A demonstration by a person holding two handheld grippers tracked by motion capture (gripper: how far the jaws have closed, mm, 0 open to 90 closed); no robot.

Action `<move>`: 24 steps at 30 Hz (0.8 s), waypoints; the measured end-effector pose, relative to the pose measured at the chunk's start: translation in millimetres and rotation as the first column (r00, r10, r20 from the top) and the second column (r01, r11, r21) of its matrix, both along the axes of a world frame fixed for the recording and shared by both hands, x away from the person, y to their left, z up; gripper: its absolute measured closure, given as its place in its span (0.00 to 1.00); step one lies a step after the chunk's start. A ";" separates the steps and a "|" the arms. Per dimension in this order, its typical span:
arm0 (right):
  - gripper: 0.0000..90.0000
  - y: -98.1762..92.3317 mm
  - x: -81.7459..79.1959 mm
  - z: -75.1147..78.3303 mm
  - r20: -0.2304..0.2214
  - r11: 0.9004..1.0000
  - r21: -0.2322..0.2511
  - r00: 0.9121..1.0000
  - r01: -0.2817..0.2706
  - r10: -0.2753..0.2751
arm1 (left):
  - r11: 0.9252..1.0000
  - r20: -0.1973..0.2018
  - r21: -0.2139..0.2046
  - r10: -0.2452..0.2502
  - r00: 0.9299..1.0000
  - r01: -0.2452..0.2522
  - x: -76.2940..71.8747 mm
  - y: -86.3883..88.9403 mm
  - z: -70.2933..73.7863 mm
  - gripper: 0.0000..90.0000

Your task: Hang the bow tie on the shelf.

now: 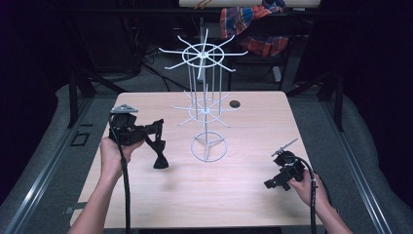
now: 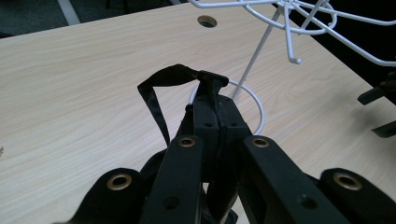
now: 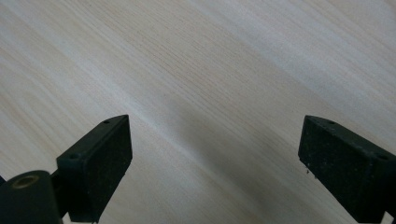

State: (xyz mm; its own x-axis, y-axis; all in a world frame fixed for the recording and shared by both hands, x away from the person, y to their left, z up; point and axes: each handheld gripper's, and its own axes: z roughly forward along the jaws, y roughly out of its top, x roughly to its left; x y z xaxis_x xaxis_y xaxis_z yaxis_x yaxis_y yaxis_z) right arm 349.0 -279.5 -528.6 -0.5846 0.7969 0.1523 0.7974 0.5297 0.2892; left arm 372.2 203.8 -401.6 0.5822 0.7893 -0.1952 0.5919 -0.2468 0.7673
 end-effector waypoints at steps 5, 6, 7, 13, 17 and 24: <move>0.10 2.1 -0.6 2.1 -0.004 1.000 0.002 1.000 -0.008 0.008 | 1.000 0.003 0.002 0.002 1.000 -0.002 -0.2 -4.0 1.0 0.99; 0.10 3.5 -2.5 0.4 0.017 0.999 0.025 1.000 0.020 -0.020 | 1.000 0.005 0.000 0.001 1.000 -0.001 -0.2 -5.2 1.8 0.99; 0.10 3.1 -2.3 1.9 0.015 1.000 0.008 1.000 0.011 -0.011 | 1.000 0.004 0.001 -0.001 1.000 0.001 -0.2 -6.7 2.9 0.99; 0.10 1.7 -0.8 1.7 -0.002 1.000 0.007 1.000 -0.007 0.007 | 1.000 0.013 0.007 -0.012 1.000 0.012 1.8 -14.1 9.9 0.99; 0.10 3.9 -3.0 0.1 0.017 0.999 0.030 1.000 0.024 -0.025 | 1.000 0.021 0.008 -0.018 1.000 0.018 2.3 -17.4 13.7 0.99; 0.11 1.4 -0.6 1.8 -0.001 1.000 0.006 1.000 -0.008 0.008 | 1.000 0.019 0.003 -0.027 0.999 0.027 1.7 -20.9 13.7 0.99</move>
